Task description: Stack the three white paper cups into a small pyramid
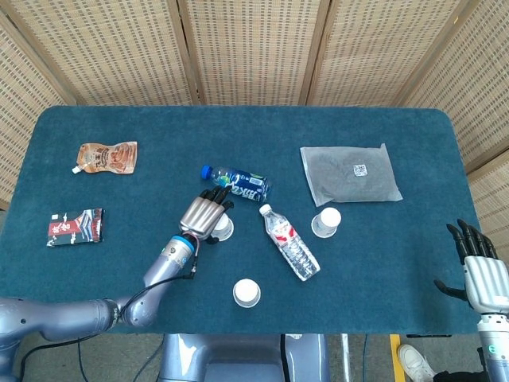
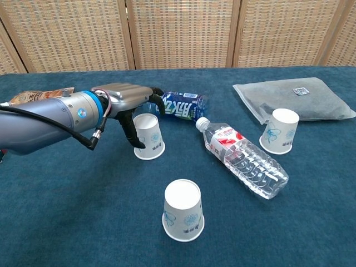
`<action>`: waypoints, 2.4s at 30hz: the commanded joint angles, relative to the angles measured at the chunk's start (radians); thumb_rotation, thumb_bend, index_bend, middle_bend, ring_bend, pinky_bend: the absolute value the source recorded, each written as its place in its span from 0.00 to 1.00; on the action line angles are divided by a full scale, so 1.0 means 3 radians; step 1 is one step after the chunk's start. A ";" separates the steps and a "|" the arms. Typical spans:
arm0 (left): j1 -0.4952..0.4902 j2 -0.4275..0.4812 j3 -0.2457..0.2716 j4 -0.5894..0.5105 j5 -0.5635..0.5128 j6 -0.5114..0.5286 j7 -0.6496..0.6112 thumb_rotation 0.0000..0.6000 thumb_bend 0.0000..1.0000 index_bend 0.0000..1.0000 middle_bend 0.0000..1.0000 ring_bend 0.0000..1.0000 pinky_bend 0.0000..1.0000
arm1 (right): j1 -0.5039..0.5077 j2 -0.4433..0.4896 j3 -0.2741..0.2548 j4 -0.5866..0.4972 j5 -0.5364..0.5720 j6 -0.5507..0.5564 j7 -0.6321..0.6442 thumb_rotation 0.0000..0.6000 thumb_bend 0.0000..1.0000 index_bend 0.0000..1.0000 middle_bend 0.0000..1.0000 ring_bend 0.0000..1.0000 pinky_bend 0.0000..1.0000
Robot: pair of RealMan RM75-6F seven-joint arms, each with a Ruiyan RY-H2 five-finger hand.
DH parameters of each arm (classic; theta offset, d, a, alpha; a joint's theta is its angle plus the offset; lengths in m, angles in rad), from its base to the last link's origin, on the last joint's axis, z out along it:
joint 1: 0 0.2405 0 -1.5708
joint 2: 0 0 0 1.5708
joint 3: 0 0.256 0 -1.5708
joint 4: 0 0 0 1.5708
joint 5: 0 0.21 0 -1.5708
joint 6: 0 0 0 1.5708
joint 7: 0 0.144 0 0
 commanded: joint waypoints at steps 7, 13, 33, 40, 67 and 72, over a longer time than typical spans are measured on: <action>-0.0057 -0.0029 0.0094 0.0004 -0.0123 0.0170 0.0125 1.00 0.24 0.43 0.00 0.00 0.14 | -0.0019 0.0027 0.0001 -0.0006 -0.0031 0.0044 0.0078 1.00 0.13 0.09 0.00 0.00 0.15; -0.0021 0.0058 0.0168 -0.0110 -0.0094 0.0247 0.0106 1.00 0.24 0.45 0.00 0.00 0.14 | -0.0022 0.0030 -0.0003 -0.0017 -0.0034 0.0046 0.0066 1.00 0.14 0.09 0.00 0.00 0.15; 0.0345 0.0950 0.0677 -0.1231 0.0822 0.0390 -0.0286 1.00 0.24 0.43 0.00 0.00 0.14 | -0.0035 0.0027 -0.0029 -0.0069 -0.0091 0.0092 -0.0034 1.00 0.14 0.09 0.00 0.00 0.15; 0.0435 0.1016 0.0840 -0.1414 0.1122 0.0391 -0.0366 1.00 0.24 0.43 0.00 0.00 0.14 | -0.0048 0.0030 -0.0033 -0.0101 -0.0120 0.0137 -0.0069 1.00 0.14 0.09 0.00 0.00 0.15; 0.0452 0.0747 0.0986 -0.1555 0.1141 0.0300 -0.0021 1.00 0.24 0.43 0.00 0.00 0.14 | -0.0075 0.0073 -0.0020 -0.0104 -0.0138 0.0190 0.0046 1.00 0.14 0.09 0.00 0.00 0.15; 0.0458 0.0706 0.0991 -0.1542 0.1109 0.0310 0.0015 1.00 0.24 0.43 0.00 0.00 0.14 | -0.0075 0.0077 -0.0022 -0.0106 -0.0141 0.0186 0.0052 1.00 0.14 0.09 0.00 0.00 0.15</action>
